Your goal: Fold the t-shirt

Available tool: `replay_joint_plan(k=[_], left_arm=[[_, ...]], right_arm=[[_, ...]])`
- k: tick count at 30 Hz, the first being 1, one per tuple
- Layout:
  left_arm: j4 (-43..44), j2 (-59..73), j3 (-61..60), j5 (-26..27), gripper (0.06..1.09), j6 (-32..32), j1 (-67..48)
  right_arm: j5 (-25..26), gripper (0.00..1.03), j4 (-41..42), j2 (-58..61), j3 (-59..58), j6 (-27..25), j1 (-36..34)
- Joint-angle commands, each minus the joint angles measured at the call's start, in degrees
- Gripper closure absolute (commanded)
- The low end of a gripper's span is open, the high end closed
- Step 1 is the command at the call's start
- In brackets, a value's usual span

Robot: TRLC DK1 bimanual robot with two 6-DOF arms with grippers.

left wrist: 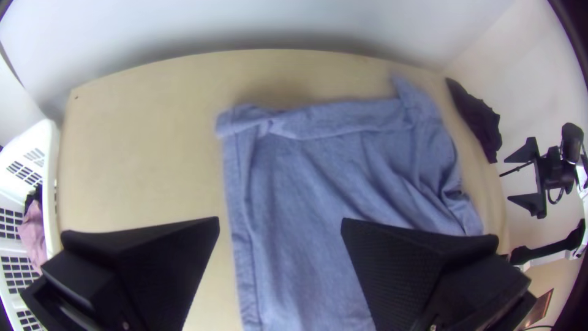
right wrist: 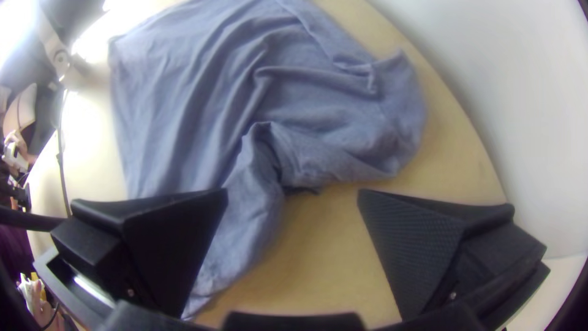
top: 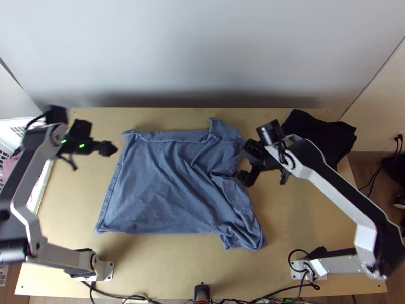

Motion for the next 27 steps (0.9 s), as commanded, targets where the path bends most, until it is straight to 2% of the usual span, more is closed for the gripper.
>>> replay_joint_plan(k=[1, 10, 18, 27], left_arm=[[6.9, 12.9, 6.8, -4.5, 0.12, -3.4, -7.5], [9.6, 25.4, 18.6, -8.0, 0.12, -2.6, -8.0], [9.3, 34.0, 27.8, -8.8, 0.12, -2.2, -8.7], [6.6, 38.3, 30.8, -10.2, 0.12, -1.7, -10.2]], right_arm=[[0.4, 0.05, 3.7, 8.7, 4.3, 1.8, -1.5], [0.4, 0.05, 3.2, 8.9, 3.5, 2.8, -0.2], [0.4, 0.05, 3.2, 8.2, 1.6, 2.9, -0.7], [0.4, 0.05, 3.2, 8.9, 1.3, 2.9, -1.4]])
